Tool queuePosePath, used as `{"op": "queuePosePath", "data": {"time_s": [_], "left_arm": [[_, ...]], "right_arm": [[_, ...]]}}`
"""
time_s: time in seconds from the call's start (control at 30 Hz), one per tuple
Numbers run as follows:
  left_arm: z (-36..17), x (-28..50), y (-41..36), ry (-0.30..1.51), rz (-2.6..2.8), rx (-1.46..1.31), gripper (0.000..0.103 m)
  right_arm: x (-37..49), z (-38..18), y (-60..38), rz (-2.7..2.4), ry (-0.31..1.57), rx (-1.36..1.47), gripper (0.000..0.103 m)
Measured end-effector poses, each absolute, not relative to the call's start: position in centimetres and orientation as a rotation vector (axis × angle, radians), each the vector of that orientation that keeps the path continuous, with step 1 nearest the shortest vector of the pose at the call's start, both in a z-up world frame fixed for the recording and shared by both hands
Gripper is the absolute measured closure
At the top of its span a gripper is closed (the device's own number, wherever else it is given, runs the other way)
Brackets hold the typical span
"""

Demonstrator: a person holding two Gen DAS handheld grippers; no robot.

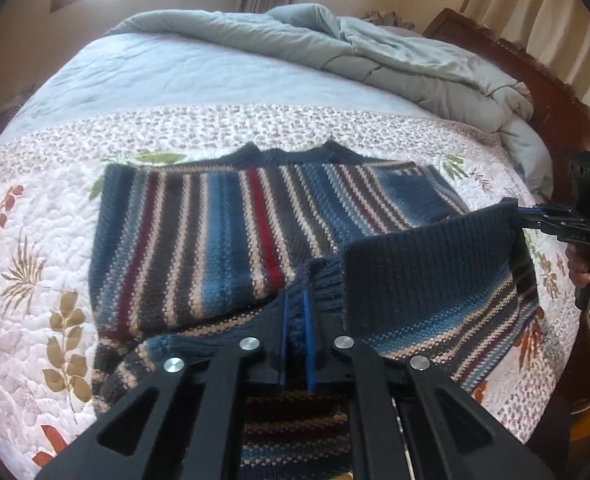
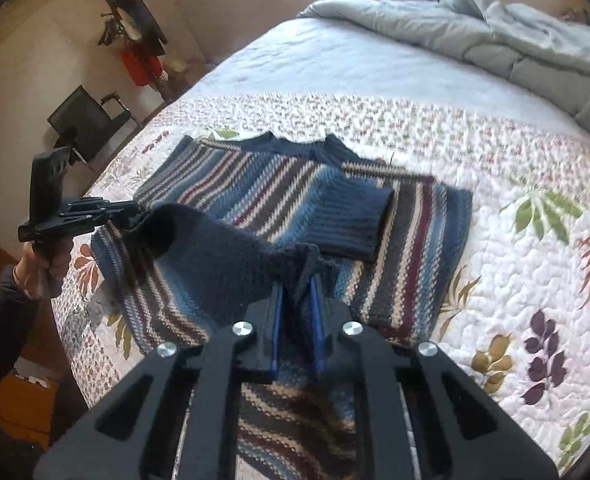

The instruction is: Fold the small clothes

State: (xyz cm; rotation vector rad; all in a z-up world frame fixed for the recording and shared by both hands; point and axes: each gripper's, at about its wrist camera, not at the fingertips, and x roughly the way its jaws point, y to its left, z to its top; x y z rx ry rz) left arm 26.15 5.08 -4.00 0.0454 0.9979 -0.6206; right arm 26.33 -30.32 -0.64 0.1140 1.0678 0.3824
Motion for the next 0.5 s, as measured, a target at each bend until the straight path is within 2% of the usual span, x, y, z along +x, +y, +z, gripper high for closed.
{"op": "queuePosePath", "data": {"time_s": [0.13, 0.17, 0.2, 0.27, 0.33, 0.4, 0.5], "left_arm": [[-3.8, 25.8, 5.7, 1.014, -0.657, 0.056, 0.089], [-3.8, 25.5, 5.8, 1.009, -0.666, 0.063, 0.076], [-3.8, 25.1, 5.9, 0.998, -0.674, 0.081, 0.052], [-3.6, 24.1, 6.0, 0.951, -0.686, 0.140, 0.035], [-3.4, 23.1, 6.0, 0.915, -0.710, 0.211, 0.034], [-3.6, 22.4, 5.9, 0.895, -0.713, 0.269, 0.029], [-4.8, 22.2, 5.2, 0.895, -0.703, 0.357, 0.029]], "right_arm": [[26.8, -1.3, -29.9, 0.361, 1.098, 0.087, 0.092], [26.9, -1.7, -29.8, 0.356, 1.107, 0.085, 0.092], [26.9, -2.0, -29.8, 0.352, 1.115, 0.089, 0.092], [26.9, -2.8, -30.1, 0.345, 1.126, 0.105, 0.092], [27.0, -3.4, -30.5, 0.337, 1.138, 0.133, 0.092], [27.2, -3.9, -30.8, 0.331, 1.150, 0.146, 0.092], [27.4, -4.5, -31.0, 0.327, 1.159, 0.168, 0.091]]}}
